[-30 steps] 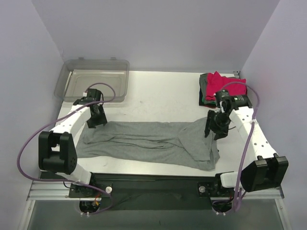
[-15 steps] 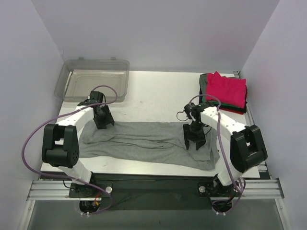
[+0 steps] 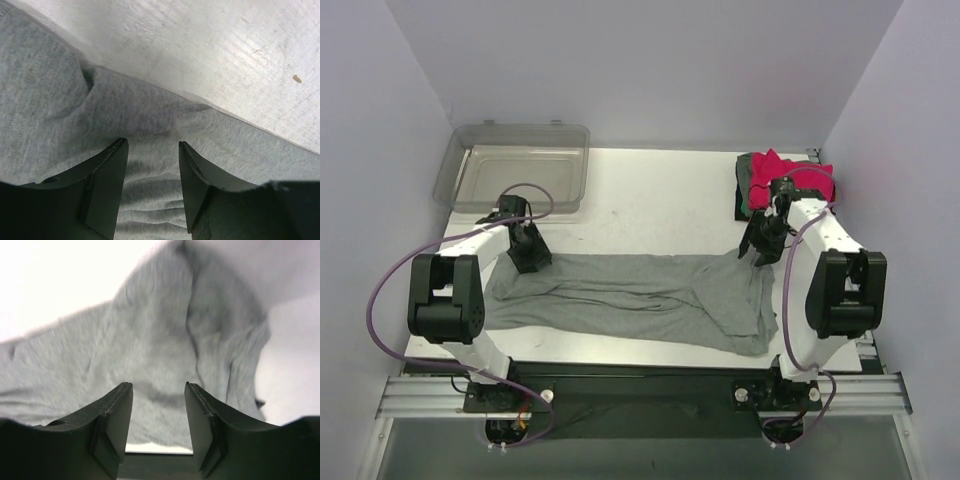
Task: Fold and stack the t-shirts
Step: Fold the other side of the tshirt into a rectangle
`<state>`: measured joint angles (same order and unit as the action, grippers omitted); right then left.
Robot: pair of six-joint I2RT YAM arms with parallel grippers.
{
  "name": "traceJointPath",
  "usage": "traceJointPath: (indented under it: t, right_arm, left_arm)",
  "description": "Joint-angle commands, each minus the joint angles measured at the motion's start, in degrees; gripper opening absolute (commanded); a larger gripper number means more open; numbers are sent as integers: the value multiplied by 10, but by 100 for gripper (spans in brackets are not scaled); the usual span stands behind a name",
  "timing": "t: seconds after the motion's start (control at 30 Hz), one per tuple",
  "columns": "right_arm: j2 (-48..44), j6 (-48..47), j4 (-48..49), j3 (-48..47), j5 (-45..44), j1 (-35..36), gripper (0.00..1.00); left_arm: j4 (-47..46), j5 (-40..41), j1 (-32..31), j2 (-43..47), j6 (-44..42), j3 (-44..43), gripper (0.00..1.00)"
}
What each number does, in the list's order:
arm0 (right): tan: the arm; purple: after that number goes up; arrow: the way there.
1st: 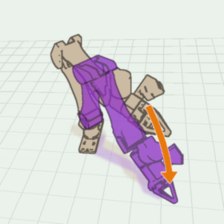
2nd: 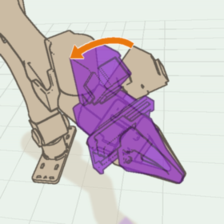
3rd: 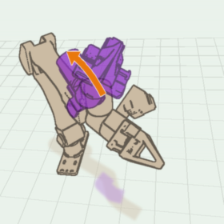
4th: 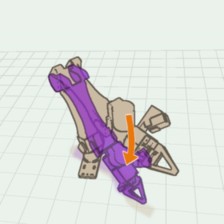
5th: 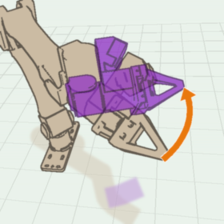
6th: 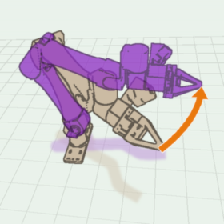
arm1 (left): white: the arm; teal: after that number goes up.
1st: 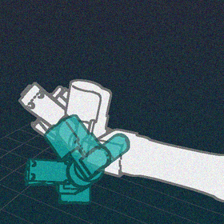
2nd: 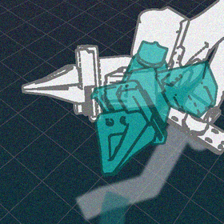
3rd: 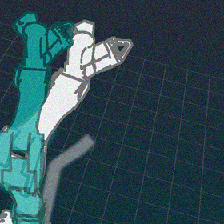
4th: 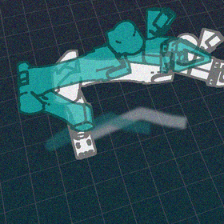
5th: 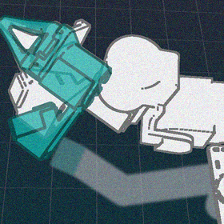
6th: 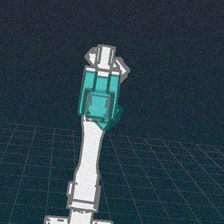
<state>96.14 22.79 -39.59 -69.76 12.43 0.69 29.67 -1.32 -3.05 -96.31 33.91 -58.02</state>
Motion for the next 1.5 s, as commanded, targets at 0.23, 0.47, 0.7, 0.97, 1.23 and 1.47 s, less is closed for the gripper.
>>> traceJointPath:
  t: [0.23, 0.47, 0.7, 0.97, 1.23, 1.47]
  right_arm:
    - [104, -43, 37, -75, 18, -45, 39]
    - [131, -55, 56, -76, 23, -46, 39]
    - [149, -60, 56, -92, 13, -49, 33]
    - [145, -66, 53, -87, 12, -53, 24]
    - [143, -73, 47, -93, 15, -60, 20]
    - [141, -72, 44, -90, 14, -64, 18]
  left_arm:
    - [-35, -2, 20, 31, 9, -6, 56]
    - [-53, -14, 52, 23, 12, -12, 55]
    - [-76, -14, 69, 39, 26, -3, 55]
    - [-102, 9, 101, 71, 29, 25, 55]
    - [-124, 52, 100, 52, 36, 44, 50]
    - [-106, 134, 100, 39, 24, 27, 45]
